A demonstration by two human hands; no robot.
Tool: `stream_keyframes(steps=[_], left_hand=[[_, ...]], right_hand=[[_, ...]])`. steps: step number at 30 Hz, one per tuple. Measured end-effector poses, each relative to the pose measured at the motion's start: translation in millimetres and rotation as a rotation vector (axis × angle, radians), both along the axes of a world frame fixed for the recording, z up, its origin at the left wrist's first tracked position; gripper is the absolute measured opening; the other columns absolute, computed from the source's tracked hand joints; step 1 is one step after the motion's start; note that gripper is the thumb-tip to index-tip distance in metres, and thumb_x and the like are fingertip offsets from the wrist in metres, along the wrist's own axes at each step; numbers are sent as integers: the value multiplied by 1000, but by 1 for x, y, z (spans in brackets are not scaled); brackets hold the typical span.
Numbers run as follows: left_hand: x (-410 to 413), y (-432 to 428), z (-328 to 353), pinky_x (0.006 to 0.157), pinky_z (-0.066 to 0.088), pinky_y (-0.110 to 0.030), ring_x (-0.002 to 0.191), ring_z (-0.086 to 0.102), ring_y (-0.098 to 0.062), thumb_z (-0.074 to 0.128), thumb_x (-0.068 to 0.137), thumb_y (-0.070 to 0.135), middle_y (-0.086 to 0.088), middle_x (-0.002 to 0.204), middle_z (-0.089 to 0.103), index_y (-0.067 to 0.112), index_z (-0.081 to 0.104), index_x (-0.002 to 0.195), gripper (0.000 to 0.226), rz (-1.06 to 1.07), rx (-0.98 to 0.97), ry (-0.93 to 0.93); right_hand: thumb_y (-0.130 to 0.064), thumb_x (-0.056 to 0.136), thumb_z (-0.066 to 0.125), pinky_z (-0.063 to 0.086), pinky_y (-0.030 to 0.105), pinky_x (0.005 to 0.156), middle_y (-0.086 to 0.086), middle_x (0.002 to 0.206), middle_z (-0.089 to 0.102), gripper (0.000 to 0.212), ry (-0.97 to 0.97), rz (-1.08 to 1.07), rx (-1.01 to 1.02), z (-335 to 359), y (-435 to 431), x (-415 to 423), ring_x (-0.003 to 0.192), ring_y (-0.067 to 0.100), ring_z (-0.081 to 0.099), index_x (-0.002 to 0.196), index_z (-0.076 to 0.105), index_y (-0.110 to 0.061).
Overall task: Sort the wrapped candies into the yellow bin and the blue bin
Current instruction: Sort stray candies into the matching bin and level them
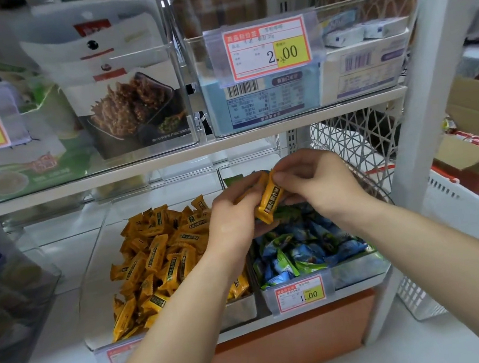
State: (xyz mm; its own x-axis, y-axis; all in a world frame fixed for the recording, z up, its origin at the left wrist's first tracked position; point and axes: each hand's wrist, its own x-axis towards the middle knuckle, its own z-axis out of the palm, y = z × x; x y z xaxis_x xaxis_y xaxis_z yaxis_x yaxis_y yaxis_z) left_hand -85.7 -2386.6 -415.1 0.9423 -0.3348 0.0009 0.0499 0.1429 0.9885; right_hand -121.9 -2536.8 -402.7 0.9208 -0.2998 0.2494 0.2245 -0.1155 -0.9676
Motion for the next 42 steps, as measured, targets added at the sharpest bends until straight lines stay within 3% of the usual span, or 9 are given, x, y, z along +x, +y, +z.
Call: stream_keyframes(steps=[3, 7, 12, 14, 17, 20, 28, 36, 42], left_hand=[[-2, -1, 3, 65, 56, -27, 91, 72, -19, 66, 93, 33, -7, 104, 74, 20, 70, 115, 25, -47, 7, 1], [13, 21, 4, 69, 55, -18, 89, 69, -4, 78, 83, 29, 13, 99, 73, 33, 68, 114, 33, 28, 318, -367], [42, 73, -2, 91, 48, -29, 111, 61, -17, 72, 84, 47, 2, 125, 63, 33, 58, 132, 52, 222, 982, -600], [48, 82, -8, 101, 43, -36, 128, 50, -25, 69, 84, 54, -4, 143, 52, 30, 50, 142, 65, 213, 1173, -544], [45, 73, -5, 104, 40, -36, 130, 48, -24, 66, 86, 50, -1, 145, 50, 29, 54, 139, 58, 259, 1108, -615], [33, 42, 1, 94, 44, -32, 118, 54, -22, 65, 88, 40, 1, 129, 58, 26, 62, 126, 40, 221, 1019, -804], [27, -51, -31, 106, 35, -30, 132, 44, -21, 54, 98, 25, -1, 146, 46, 25, 46, 144, 47, -138, 1027, -774], [39, -59, -50, 82, 45, -27, 114, 60, -20, 57, 94, 46, 3, 129, 64, 38, 59, 128, 35, -366, 1211, -553], [21, -55, -54, 87, 51, -31, 110, 62, -22, 56, 96, 41, 0, 123, 68, 31, 64, 127, 33, -292, 1171, -565]], right_hand=[[-6, 85, 76, 62, 35, 63, 6, 76, 71, 9, -38, -60, 19, 1, 9, 3, 66, 22, 72, 85, 68, -10], [-18, 91, 72, 59, 34, 58, 4, 80, 73, 6, -14, -71, 63, -3, 3, 14, 68, 24, 73, 88, 70, -13], [-32, 97, 62, 46, 11, 72, -21, 93, 65, 7, 134, -126, -473, -34, -37, 24, 97, 11, 66, 100, 68, -30], [-41, 96, 60, 46, 20, 85, -19, 110, 62, 25, 232, 12, -674, -46, -41, 24, 113, 13, 59, 119, 65, -34], [-66, 90, 49, 33, 33, 111, -10, 154, 40, 61, 371, 294, -923, -60, -29, 23, 141, 16, 36, 148, 35, -50], [-72, 91, 38, 32, 37, 114, -8, 162, 28, 70, 459, 400, -1071, -73, -15, 19, 146, 20, 31, 154, 15, -49], [-80, 88, 18, 48, 36, 89, -2, 128, 61, 66, 323, 404, -1157, -74, -31, -19, 111, 22, 58, 122, 55, -37], [-73, 73, 57, 51, 35, 77, -16, 94, 60, 43, 232, 144, -1135, -55, -77, -22, 89, 8, 57, 88, 67, -35], [-26, 98, 55, 43, 25, 91, -2, 125, 64, 26, 243, 57, -974, -59, -78, 26, 115, 19, 59, 121, 67, -26]])
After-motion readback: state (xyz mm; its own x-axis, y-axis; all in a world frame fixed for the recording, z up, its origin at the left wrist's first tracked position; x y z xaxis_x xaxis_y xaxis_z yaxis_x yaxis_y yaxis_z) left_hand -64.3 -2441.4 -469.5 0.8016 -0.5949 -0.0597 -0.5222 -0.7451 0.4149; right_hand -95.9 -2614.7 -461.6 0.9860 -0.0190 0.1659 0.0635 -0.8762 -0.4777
